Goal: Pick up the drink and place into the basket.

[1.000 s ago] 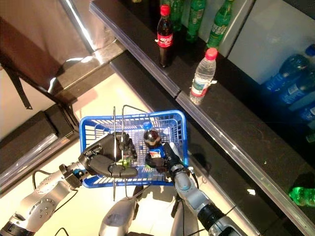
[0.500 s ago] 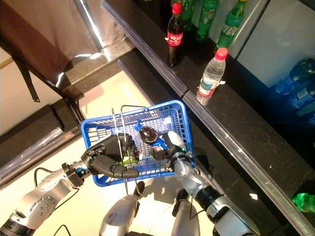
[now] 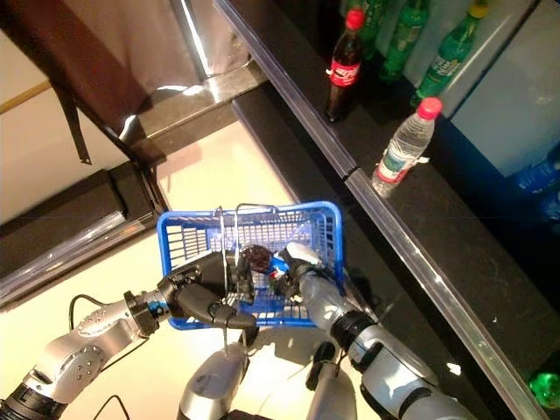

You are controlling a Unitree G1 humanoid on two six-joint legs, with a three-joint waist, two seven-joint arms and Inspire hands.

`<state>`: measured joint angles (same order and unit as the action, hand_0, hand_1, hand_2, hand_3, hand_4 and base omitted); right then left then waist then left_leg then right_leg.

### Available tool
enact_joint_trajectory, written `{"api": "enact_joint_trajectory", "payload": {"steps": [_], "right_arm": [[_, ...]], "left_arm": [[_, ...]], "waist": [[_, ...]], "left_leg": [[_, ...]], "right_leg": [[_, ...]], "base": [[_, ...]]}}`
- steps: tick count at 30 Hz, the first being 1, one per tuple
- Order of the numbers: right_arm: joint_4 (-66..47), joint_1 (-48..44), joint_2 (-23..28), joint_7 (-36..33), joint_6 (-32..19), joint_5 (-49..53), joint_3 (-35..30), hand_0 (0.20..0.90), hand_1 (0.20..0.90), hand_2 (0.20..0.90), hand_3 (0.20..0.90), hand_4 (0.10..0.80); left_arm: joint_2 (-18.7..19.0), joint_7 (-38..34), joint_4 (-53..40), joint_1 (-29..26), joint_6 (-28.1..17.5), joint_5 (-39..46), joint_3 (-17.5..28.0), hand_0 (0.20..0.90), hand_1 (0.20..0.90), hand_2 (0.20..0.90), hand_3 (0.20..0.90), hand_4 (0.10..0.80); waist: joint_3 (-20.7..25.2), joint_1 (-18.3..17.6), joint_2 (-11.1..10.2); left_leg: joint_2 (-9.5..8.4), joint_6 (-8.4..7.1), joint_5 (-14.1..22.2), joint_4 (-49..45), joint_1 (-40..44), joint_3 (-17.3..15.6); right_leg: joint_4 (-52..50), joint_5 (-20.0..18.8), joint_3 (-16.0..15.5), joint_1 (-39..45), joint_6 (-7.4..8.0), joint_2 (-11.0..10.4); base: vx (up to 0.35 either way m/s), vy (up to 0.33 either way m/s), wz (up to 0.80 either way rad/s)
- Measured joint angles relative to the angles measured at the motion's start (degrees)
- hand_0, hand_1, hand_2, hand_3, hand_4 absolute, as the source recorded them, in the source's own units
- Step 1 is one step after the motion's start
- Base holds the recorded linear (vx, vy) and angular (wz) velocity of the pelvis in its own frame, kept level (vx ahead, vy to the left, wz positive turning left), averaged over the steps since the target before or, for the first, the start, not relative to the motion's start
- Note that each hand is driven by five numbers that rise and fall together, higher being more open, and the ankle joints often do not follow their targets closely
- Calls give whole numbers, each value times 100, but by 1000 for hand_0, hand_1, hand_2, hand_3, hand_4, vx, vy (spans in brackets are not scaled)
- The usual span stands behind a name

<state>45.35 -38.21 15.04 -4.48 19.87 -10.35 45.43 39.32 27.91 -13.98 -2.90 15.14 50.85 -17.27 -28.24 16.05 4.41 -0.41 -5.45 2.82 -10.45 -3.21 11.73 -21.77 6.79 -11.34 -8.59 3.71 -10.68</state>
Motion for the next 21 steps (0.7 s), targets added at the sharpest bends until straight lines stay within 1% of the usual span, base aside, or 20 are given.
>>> {"api": "enact_joint_trajectory", "payload": {"steps": [1, 2, 5, 10, 13, 16, 21], "right_arm": [[257, -46, -155, -25, 8, 138, -1, 481, 481, 481, 411, 311], [402, -64, -239, -29, 7, 216, -1, 900, 900, 900, 900, 800], [604, -53, -370, -94, 2, 435, -14, 900, 900, 900, 900, 800], [706, -48, -383, -362, -103, 656, -145, 900, 900, 900, 900, 800], [764, -49, -351, -602, -186, 844, -320, 900, 900, 900, 900, 800], [815, -48, -315, -729, -297, 1086, -461, 900, 900, 900, 900, 800], [811, -46, -191, -867, -396, 1330, -509, 900, 900, 900, 900, 800]], "left_arm": [[-11, 0, 0, 0, 75, -10, -34, 300, 300, 300, 200, 100], [-11, 0, 0, -1, 131, -20, -46, 300, 300, 300, 200, 100], [24, -37, 2, -1, 224, -47, -57, 300, 300, 300, 200, 100], [44, -66, 2, -2, 225, -46, -61, 300, 300, 300, 200, 100], [38, -108, 4, -3, 241, -47, -61, 300, 300, 300, 200, 100], [39, -160, 24, -4, 363, -46, -61, 300, 300, 300, 200, 100], [14, -182, 25, -23, 370, -43, -59, 300, 300, 300, 200, 100]], "waist": [[0, 12, 0], [0, 14, 0], [0, 69, 1], [0, 102, 1], [0, 93, 1], [0, 89, 1], [0, 94, 1]], "left_leg": [[-9, 3, -2, -4, -1, 20], [-16, 7, -8, -4, -5, 37], [-29, 12, -16, -6, -18, 59], [-49, 15, -17, -31, -40, 77], [-51, 15, -17, -51, -70, 106], [-51, 15, -17, -53, -77, 107], [-51, 15, -17, -53, -78, 107]], "right_leg": [[-1, 4, -33, 15, 3, -16], [0, 6, -52, 23, 6, -28], [5, 11, -73, 26, 12, -47], [8, 17, -85, 25, 22, -66], [8, 17, -105, 22, 22, -62], [9, 16, -106, 16, 22, -60], [29, 14, -106, 17, 23, -57]], "base": [[-16, 19, 11], [-19, 21, 12], [-8, 17, 6], [1, 3, 1], [-2, 2, 1], [0, 0, 0], [0, 0, 0]]}}
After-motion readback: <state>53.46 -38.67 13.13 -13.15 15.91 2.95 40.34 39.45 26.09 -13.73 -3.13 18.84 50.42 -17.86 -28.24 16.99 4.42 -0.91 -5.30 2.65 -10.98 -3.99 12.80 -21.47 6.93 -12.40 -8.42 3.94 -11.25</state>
